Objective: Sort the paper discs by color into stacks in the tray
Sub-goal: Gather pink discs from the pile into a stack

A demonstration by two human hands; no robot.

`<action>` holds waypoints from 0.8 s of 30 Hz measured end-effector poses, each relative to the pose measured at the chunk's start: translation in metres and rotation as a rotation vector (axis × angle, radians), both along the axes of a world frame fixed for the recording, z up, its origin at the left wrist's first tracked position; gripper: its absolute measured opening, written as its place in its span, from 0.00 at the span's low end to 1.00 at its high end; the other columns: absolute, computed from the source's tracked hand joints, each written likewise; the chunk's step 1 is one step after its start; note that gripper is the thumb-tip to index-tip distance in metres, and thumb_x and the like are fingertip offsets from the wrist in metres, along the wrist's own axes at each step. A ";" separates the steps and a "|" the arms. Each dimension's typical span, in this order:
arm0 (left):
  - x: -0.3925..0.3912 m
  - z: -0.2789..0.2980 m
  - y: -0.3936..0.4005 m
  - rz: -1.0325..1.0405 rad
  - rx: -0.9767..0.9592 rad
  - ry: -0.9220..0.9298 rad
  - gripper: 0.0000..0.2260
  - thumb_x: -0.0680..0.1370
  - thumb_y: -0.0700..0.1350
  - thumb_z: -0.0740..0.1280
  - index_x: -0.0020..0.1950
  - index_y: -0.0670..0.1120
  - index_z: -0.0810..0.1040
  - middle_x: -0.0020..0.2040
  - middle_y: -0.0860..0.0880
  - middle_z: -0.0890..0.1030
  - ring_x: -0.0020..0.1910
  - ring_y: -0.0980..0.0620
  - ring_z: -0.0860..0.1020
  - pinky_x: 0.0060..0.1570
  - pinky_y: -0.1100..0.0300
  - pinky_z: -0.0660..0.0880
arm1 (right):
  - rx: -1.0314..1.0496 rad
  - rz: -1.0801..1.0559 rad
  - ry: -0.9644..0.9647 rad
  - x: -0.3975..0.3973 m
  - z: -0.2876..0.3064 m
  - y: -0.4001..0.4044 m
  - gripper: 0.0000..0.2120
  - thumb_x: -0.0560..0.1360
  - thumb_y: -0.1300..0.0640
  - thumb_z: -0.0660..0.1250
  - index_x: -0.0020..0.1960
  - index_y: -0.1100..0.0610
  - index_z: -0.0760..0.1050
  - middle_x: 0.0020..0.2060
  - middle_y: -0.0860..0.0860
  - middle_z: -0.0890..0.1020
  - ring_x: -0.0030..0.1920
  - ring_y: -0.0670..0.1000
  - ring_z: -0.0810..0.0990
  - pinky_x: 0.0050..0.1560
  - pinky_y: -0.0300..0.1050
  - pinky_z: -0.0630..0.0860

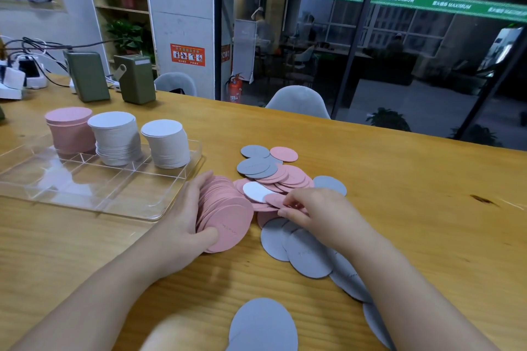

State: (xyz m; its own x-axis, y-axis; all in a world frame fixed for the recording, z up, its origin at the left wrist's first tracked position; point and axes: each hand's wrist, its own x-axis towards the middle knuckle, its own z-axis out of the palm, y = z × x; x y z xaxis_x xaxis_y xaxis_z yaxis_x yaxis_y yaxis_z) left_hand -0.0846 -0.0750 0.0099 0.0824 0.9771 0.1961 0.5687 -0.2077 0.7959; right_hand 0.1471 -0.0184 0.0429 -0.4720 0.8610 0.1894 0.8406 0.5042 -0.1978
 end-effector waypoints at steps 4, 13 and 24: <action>-0.001 -0.002 0.001 0.000 -0.001 -0.023 0.45 0.57 0.58 0.59 0.74 0.59 0.49 0.70 0.60 0.58 0.69 0.63 0.59 0.65 0.65 0.57 | 0.099 -0.041 -0.101 -0.006 0.000 -0.002 0.12 0.77 0.52 0.58 0.59 0.49 0.74 0.39 0.49 0.76 0.41 0.53 0.72 0.29 0.42 0.61; -0.001 -0.003 0.001 0.007 0.008 -0.031 0.43 0.58 0.57 0.60 0.72 0.61 0.49 0.69 0.61 0.58 0.69 0.64 0.59 0.65 0.66 0.57 | 0.141 -0.105 -0.111 -0.009 -0.015 0.006 0.12 0.75 0.59 0.57 0.57 0.56 0.72 0.50 0.53 0.78 0.45 0.58 0.75 0.36 0.47 0.63; -0.005 -0.002 0.001 0.021 0.015 -0.047 0.44 0.59 0.54 0.62 0.74 0.59 0.51 0.70 0.59 0.61 0.70 0.60 0.63 0.68 0.58 0.62 | 0.264 0.043 0.391 0.013 -0.008 0.013 0.12 0.75 0.68 0.57 0.53 0.58 0.75 0.44 0.43 0.75 0.47 0.49 0.71 0.47 0.37 0.68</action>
